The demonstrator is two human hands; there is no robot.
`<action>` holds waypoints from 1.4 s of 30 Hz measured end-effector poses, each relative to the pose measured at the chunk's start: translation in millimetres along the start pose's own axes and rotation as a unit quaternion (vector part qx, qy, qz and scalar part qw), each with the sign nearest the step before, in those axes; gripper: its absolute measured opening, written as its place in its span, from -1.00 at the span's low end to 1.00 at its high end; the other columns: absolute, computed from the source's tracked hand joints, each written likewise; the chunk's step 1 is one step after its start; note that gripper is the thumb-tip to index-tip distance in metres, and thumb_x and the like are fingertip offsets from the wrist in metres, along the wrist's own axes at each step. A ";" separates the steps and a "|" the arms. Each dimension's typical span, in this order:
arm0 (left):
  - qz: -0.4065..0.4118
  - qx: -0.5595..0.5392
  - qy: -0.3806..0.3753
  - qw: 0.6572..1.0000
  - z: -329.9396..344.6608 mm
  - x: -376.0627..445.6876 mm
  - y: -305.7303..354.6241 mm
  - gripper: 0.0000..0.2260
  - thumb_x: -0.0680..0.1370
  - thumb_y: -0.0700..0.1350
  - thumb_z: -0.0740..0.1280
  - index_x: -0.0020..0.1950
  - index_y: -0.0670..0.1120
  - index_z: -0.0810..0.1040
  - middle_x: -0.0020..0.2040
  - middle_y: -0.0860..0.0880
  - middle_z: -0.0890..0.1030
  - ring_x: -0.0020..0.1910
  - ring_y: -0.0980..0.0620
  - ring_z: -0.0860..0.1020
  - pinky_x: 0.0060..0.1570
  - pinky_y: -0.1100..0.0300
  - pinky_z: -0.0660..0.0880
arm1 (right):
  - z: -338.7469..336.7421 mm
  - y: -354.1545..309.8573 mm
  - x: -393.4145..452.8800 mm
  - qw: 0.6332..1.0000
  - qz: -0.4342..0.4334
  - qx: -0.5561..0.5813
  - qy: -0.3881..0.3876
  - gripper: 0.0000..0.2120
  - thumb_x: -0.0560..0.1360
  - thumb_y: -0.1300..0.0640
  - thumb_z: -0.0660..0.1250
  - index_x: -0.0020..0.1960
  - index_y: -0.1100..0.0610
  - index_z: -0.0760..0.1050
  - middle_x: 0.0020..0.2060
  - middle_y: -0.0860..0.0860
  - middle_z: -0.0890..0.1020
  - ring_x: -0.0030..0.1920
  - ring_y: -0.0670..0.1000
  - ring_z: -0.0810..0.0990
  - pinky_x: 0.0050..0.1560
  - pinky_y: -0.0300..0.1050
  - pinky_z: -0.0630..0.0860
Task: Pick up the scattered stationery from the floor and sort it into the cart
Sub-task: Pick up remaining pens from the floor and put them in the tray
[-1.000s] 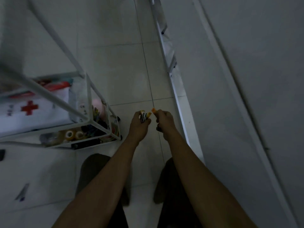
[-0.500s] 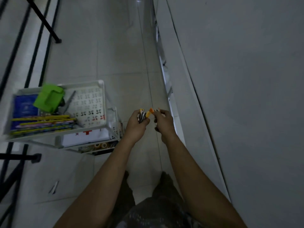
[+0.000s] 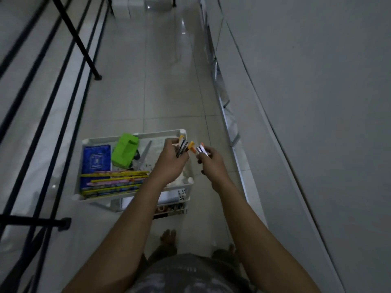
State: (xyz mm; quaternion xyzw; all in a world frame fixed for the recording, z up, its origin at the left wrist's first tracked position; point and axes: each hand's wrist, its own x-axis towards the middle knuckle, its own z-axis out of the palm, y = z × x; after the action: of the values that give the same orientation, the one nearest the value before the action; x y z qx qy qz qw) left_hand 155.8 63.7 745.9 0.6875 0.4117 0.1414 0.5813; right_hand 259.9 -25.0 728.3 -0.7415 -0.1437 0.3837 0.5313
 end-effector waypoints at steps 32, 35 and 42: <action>0.151 0.194 0.059 0.967 -66.4 72.6 -53.7 -0.73 0.37 -0.39 0.42 0.01 -0.15 0.57 0.00 -0.09 0.56 0.00 -0.02 0.52 -0.04 0.24 0.43 | 73.1 3.8 9.8 0.951 -0.137 -0.248 0.127 -0.53 0.40 0.12 0.47 0.22 0.05 0.35 -0.16 -0.01 0.63 -0.16 0.03 0.61 -0.18 -0.04 0.55; 0.168 0.193 0.081 0.963 -73.0 69.5 -54.6 -0.75 0.39 -0.34 0.42 0.01 -0.09 0.57 0.00 -0.04 0.53 0.00 -0.03 0.51 -0.02 0.13 0.50 | 76.2 1.6 9.2 0.932 -0.172 -0.302 0.107 -0.59 0.46 0.06 0.42 0.26 0.03 0.40 -0.12 0.04 0.66 -0.11 0.06 0.62 -0.22 -0.11 0.49; 0.135 0.148 0.079 0.977 -84.9 61.8 -51.1 -0.81 0.49 -0.26 0.38 0.07 -0.08 0.57 0.02 -0.02 0.56 -0.18 0.05 0.53 -0.13 0.20 0.49 | 89.4 -1.0 12.1 0.881 -0.269 -0.377 0.093 -0.62 0.40 0.24 0.37 0.18 0.00 0.45 -0.03 -0.01 0.61 -0.15 0.08 0.59 -0.27 -0.13 0.44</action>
State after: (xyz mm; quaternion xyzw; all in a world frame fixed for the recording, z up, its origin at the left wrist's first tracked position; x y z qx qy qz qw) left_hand 116.5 166.0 705.7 0.8018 0.3762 0.2095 0.4143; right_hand 203.6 43.5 711.5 -0.8512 -0.4212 0.0719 0.3048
